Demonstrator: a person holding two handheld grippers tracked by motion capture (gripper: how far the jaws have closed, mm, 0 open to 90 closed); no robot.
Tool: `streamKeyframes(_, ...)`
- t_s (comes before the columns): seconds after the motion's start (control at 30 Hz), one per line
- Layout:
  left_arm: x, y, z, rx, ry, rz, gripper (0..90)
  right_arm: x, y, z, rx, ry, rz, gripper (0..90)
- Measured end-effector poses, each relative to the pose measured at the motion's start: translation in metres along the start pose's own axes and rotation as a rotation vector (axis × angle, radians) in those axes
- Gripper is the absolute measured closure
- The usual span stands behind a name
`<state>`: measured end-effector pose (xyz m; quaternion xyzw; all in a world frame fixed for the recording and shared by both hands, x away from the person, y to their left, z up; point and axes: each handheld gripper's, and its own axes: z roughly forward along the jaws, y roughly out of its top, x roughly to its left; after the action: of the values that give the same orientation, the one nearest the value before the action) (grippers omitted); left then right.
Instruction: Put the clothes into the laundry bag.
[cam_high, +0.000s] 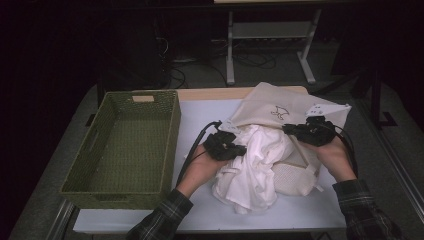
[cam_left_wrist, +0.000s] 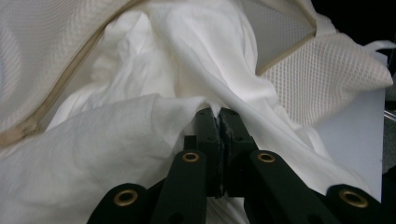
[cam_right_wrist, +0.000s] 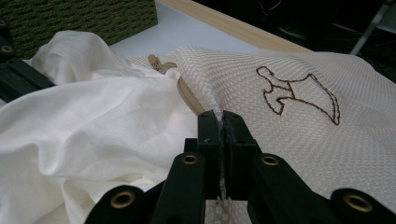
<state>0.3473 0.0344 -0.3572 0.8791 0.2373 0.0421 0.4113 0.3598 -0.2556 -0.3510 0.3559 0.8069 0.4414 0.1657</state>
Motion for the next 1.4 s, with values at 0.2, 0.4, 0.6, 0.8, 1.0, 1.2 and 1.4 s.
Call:
streamKeyframes(0.2, 0.001, 0.016, 0.024, 0.011, -0.017, 0.008, 87.6, 0.001, 0.0, 0.001, 0.0, 0.002, -0.002, 86.3)
streamKeyframes(0.4, -0.001, 0.033, 0.051, 0.009, -0.029, 0.026, 87.8, 0.001, 0.001, 0.0, -0.001, 0.002, -0.006, 86.3)
streamKeyframes(0.6, 0.0, 0.048, 0.068, -0.012, -0.028, 0.019, 87.9, 0.001, 0.001, -0.001, -0.006, 0.004, -0.007, 86.3)
streamKeyframes(0.8, 0.008, 0.057, 0.085, -0.018, -0.012, 0.008, 88.0, 0.0, 0.002, -0.003, -0.014, 0.001, -0.004, 86.3)
streamKeyframes(1.0, 0.009, 0.048, 0.079, -0.023, -0.055, -0.019, 86.0, -0.002, 0.001, -0.005, -0.021, 0.005, 0.006, 86.3)
streamKeyframes(1.2, 0.003, 0.04, 0.057, -0.018, -0.085, -0.008, 70.5, -0.002, 0.001, -0.004, -0.019, 0.002, 0.005, 86.3)
streamKeyframes(1.4, -0.004, 0.034, 0.026, -0.002, -0.062, 0.022, 49.2, -0.002, 0.001, -0.004, -0.015, 0.001, 0.005, 86.3)
